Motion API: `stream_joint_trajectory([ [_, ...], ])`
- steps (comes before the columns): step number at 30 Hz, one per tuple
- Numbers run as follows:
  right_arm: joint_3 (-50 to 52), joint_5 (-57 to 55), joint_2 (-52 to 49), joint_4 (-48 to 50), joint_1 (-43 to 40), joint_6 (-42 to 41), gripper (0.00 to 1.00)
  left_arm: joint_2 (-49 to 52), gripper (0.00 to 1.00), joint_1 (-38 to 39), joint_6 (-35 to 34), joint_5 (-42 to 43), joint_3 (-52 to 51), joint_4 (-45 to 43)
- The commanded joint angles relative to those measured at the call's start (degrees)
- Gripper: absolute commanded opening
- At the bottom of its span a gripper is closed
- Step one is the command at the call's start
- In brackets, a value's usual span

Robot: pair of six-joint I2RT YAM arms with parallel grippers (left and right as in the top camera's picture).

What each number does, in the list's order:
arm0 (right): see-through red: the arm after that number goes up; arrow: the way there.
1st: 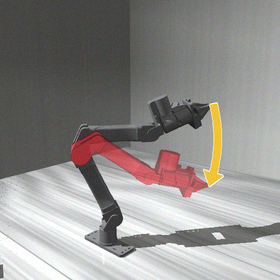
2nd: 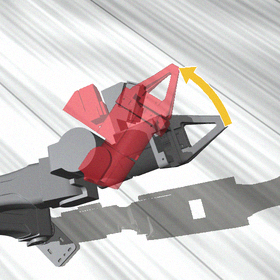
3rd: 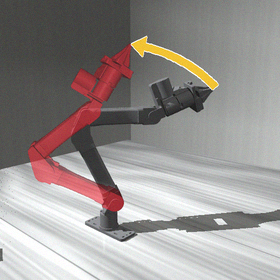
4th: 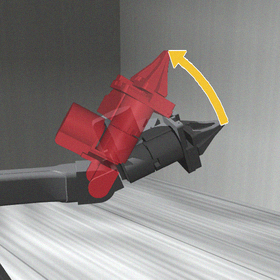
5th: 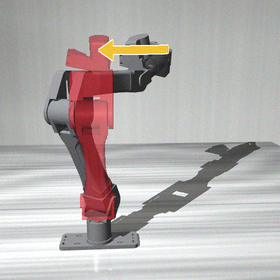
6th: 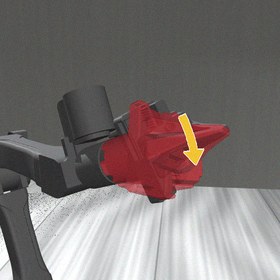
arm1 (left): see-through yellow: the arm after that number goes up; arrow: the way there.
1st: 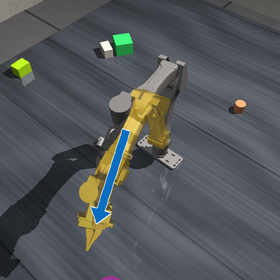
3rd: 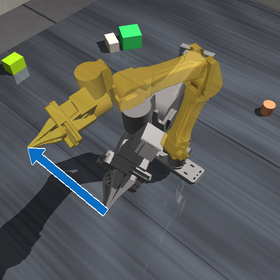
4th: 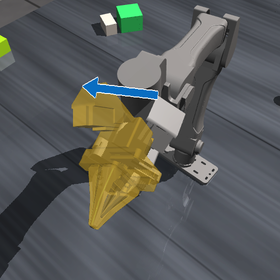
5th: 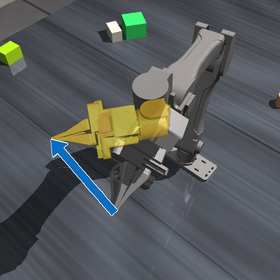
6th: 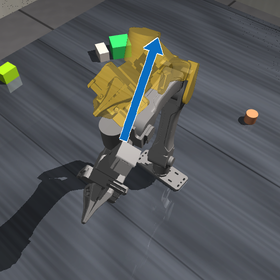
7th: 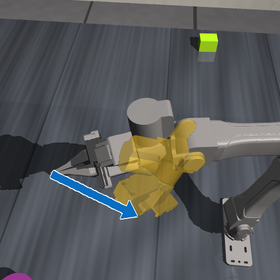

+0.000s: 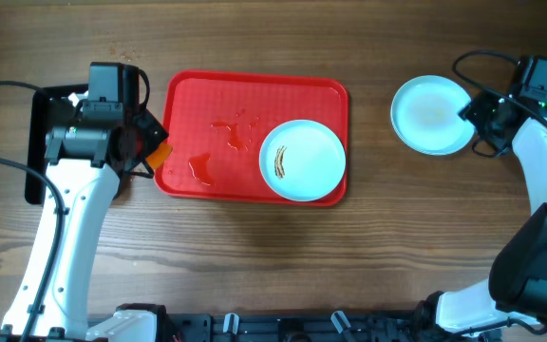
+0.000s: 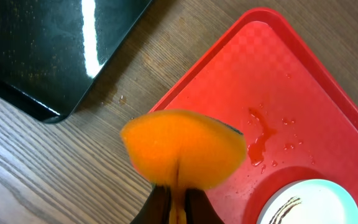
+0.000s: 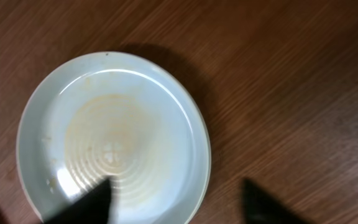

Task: Clean dirty plates on tray and stack at the side
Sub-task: 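Set the plate onto the stack right of the tray, then grip the last plate's rim with the right gripper and drag it left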

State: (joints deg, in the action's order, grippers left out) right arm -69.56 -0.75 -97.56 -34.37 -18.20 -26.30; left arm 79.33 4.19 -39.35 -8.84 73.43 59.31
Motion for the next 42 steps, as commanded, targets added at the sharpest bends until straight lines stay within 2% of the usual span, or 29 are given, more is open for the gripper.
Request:
stream_joint_trajectory([
  [1, 0.3, 9.5, -0.6, 1.0, 1.4, 1.9, 0.86, 0.4, 0.04, 0.2, -0.1, 0.5, -0.5, -0.4],
  [2, 0.3, 13.3, -0.6, 1.2, 1.6, 3.5, 0.87, 0.4, 0.04, 0.2, -0.1, 0.5, -0.5, -0.4],
  [4, 0.3, 27.3, -0.6, 1.8, 2.4, 10.6, 0.97, 0.4, 0.04, 0.2, -0.1, 0.5, -0.5, -0.4],
  [5, 0.3, 34.9, -0.6, 2.2, 3.4, 14.5, 1.00, 0.4, 0.04, 0.2, -0.1, 0.5, -0.5, -0.4],
  [6, 0.2, 38.1, -0.6, 2.2, 4.7, 15.9, 1.00, 0.4, 0.04, 0.2, -0.1, 0.5, -0.5, -0.4],
  [8, -0.2, 36.0, -0.6, 1.0, 8.3, 17.1, 1.00, 0.4, 0.04, 0.2, -0.1, 0.5, -0.5, -0.4],
  [14, -2.6, 13.4, -0.6, -4.4, 26.3, 23.0, 1.00, 0.4, 0.04, 0.2, -0.1, 0.5, -0.5, -0.4],
  [19, -2.7, 9.9, -1.7, -2.6, 35.3, 31.1, 0.99, 0.4, 0.04, 0.2, -0.1, 0.5, -0.5, -0.2],
  [23, -2.7, 1.3, -5.7, -0.5, 38.0, 31.3, 0.92, 0.4, 0.04, 0.2, -0.1, 0.5, -0.5, -0.1],
  [29, -2.7, 0.7, -13.6, 3.4, 38.3, 30.7, 0.91, 0.4, 0.04, 0.2, -0.1, 0.5, -0.5, -0.1],
  [31, -2.7, 0.8, -15.2, 4.2, 38.3, 30.7, 0.86, 0.4, 0.04, 0.2, -0.1, 0.5, -0.5, -0.1],
  [33, -2.7, 2.6, -16.4, 4.7, 38.3, 30.8, 0.75, 0.4, 0.04, 0.2, -0.1, 0.5, -0.5, -0.2],
  [34, -2.7, 3.7, -16.7, 4.8, 38.3, 30.8, 0.62, 0.4, 0.04, 0.2, -0.1, 0.5, -0.5, -0.2],
  [36, -2.7, 5.4, -17.0, 5.1, 38.3, 30.8, 0.53, 0.4, 0.04, 0.2, -0.1, 0.5, -0.5, -0.2],
  [40, -2.7, 5.7, -17.2, 5.4, 38.4, 30.6, 0.51, 0.4, 0.04, 0.2, -0.1, 0.5, -0.5, -0.2],
  [42, -2.8, 4.0, -17.1, 5.1, 38.7, 30.5, 0.54, 0.4, 0.04, 0.2, -0.1, 0.5, -0.5, -0.2],
])
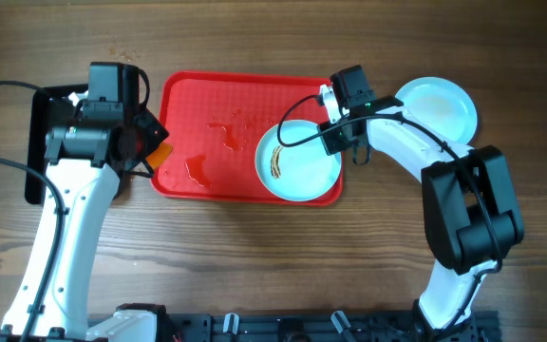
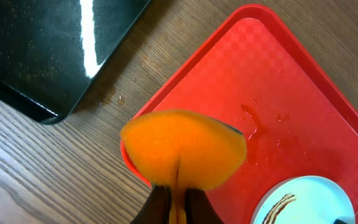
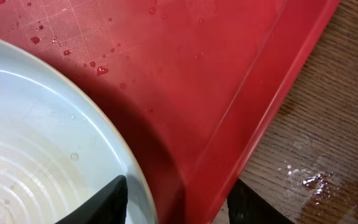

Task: Clean dirty plates on tray and stack at the side
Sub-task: 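Grip the last plate's rim with the right gripper and drag it left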

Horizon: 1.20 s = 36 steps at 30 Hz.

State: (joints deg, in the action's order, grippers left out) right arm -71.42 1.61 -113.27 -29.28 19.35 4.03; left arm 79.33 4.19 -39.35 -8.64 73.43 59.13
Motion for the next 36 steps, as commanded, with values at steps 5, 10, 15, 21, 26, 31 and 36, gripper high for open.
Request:
stream_joint_trajectory([
  [5, -5.4, -4.6, -0.8, -4.6, 1.1, -3.0, 0.58, 0.9, 0.04, 0.2, -0.1, 0.3, -0.5, 0.0],
  [10, -10.9, -2.6, 1.4, -9.0, 1.6, -1.7, 0.58, 1.8, 0.04, 0.2, 0.1, 0.3, -0.5, -0.1],
  [15, -11.7, 1.9, 0.9, -9.4, 2.3, 2.2, 0.59, 2.9, 0.04, 0.2, 0.1, 0.3, -0.5, -0.2],
  [21, -11.7, 1.9, -4.4, -9.3, 2.3, 2.0, 0.55, 3.4, 0.04, 0.2, 0.1, 0.5, -0.5, -0.2],
  [26, -11.7, 1.8, -8.1, -9.6, 2.3, 2.1, 0.51, 3.4, 0.04, 0.2, 0.3, 0.5, -0.5, -0.2],
  [31, -11.7, 3.3, -9.3, -9.6, 2.4, 1.9, 0.25, 3.4, 0.04, 0.2, 1.6, 0.7, -0.5, -0.2],
  [36, -11.7, 11.1, -9.1, -7.8, 3.4, -3.1, 0.04, 3.4, 0.04, 0.2, 1.6, 1.8, -0.5, -0.9],
])
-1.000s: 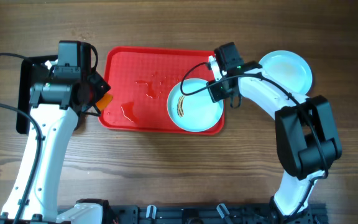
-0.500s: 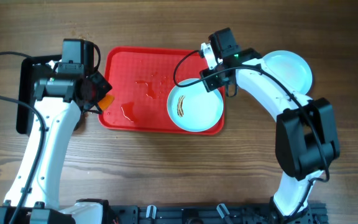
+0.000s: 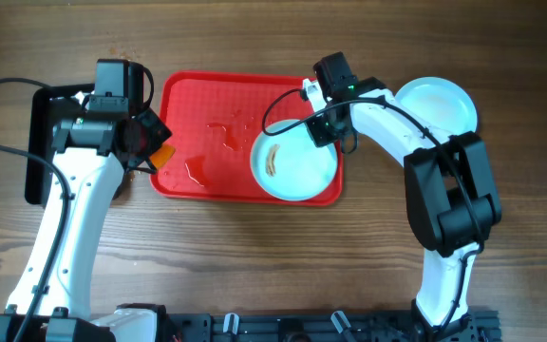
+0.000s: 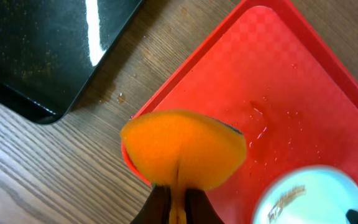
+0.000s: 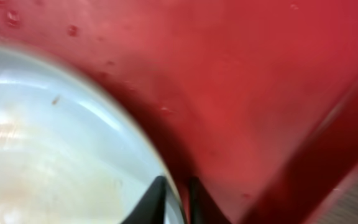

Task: Clean dirty plates on tray and stack at the side
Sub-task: 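Grip the last plate's rim with the right gripper and drag it left, then scrub the last plate with the sponge in the left gripper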

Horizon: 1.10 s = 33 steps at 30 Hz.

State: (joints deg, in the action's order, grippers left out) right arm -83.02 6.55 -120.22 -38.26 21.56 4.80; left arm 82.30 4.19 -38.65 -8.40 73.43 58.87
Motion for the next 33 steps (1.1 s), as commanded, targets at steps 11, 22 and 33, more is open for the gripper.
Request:
stream_joint_trajectory([
  [11, -0.1, 7.2, -2.2, 8.5, 8.5, -15.9, 0.04, 5.2, 0.04, 0.3, 15.2, 12.7, -0.5, -5.5],
  [22, -0.1, 7.6, -2.2, 10.0, 9.4, -18.5, 0.04, 16.2, 0.04, 3.3, 27.1, 21.1, -0.5, -10.3],
  [33, -0.1, 12.5, -2.2, 11.0, 9.4, -21.5, 0.04, 22.9, 0.04, 8.0, 28.0, 21.4, -0.5, -15.9],
])
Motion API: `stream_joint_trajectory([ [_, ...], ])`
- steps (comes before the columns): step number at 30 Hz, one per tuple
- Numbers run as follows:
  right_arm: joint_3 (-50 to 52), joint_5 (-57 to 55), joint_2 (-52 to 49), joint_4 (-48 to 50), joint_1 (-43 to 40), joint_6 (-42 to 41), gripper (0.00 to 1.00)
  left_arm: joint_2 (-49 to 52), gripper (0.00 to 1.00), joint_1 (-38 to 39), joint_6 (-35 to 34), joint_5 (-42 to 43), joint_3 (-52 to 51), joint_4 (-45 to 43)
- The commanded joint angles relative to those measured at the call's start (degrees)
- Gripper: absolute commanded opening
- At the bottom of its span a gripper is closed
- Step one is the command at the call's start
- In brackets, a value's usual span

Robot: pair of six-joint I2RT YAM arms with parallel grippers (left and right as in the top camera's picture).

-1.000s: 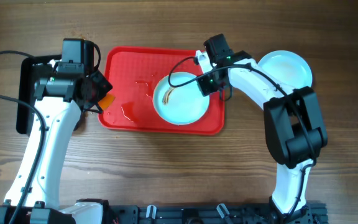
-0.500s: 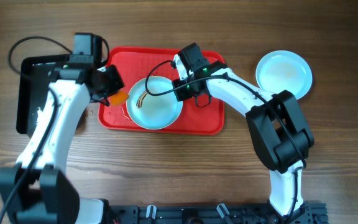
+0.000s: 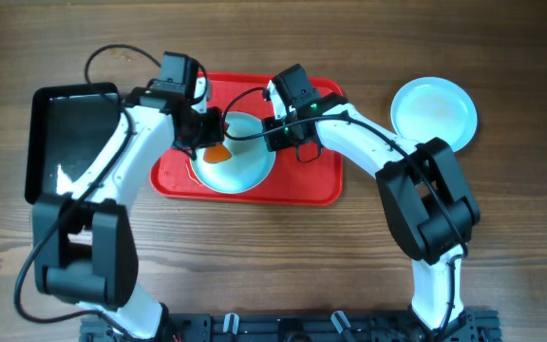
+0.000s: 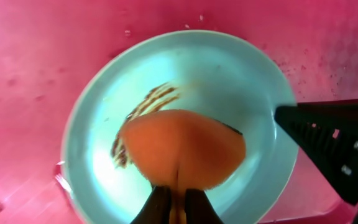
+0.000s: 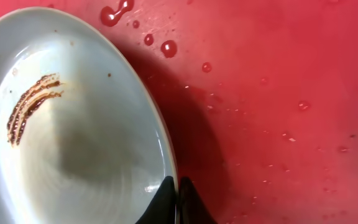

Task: Clean dirty plates on tray and stack at the side
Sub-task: 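Scrub the last plate with the sponge in the left gripper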

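A white plate (image 3: pixel 245 163) with brown streaks (image 4: pixel 148 102) lies in the left half of the red tray (image 3: pixel 307 180). My left gripper (image 3: pixel 209 142) is shut on an orange sponge (image 4: pixel 182 149). The sponge is over the plate's middle and hides part of the streaks. Whether it touches the plate cannot be told. My right gripper (image 5: pixel 176 186) is shut on the plate's right rim (image 5: pixel 163 143). It also shows as dark fingers (image 4: pixel 334 146) in the left wrist view. A second white plate (image 3: pixel 433 114), without streaks, rests on the table to the right of the tray.
A black tray (image 3: pixel 65 142) lies on the wooden table at the far left. Water drops (image 5: pixel 166 46) dot the red tray's floor beside the plate. The two arms meet over the tray's middle.
My left gripper has moved with the sponge from the tray's left edge to over the streaked plate. The plate, with my right gripper on its rim, now lies further left in the tray.
At first my right gripper was open over the plate on the table at the right. My left held the sponge by the tray's left edge. Then the right gripper stood open at the streaked plate's rim, then shut on it. Now the plate is further left, under the sponge.
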State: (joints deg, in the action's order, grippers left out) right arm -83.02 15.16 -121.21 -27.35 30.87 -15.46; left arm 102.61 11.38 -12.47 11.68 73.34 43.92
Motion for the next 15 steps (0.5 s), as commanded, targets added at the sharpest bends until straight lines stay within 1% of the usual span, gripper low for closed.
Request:
stream_joint_trajectory([
  [1, -0.1, 4.7, -1.2, 0.0, 0.1, -1.2, 0.04, 3.3, 0.04, 1.0, 1.7, 1.4, -0.4, -1.3],
  [4, -0.1, 8.9, -1.2, 0.2, 0.1, -1.2, 0.05, 5.0, 0.04, 1.7, 1.6, 1.4, -0.4, -2.6],
  [8, -0.1, 8.9, -1.2, -0.1, 0.1, -1.6, 0.04, 6.7, 0.04, 2.9, 1.5, 1.8, -0.4, -4.6],
  [12, -0.1, 8.6, -1.2, -0.1, 0.1, -2.8, 0.04, 7.8, 0.04, 3.5, -0.9, 1.7, -0.4, -7.0],
  [15, -0.1, 7.4, -1.2, -0.4, 0.1, -4.0, 0.04, 8.8, 0.04, 3.5, -2.9, -1.7, -0.4, -8.0],
])
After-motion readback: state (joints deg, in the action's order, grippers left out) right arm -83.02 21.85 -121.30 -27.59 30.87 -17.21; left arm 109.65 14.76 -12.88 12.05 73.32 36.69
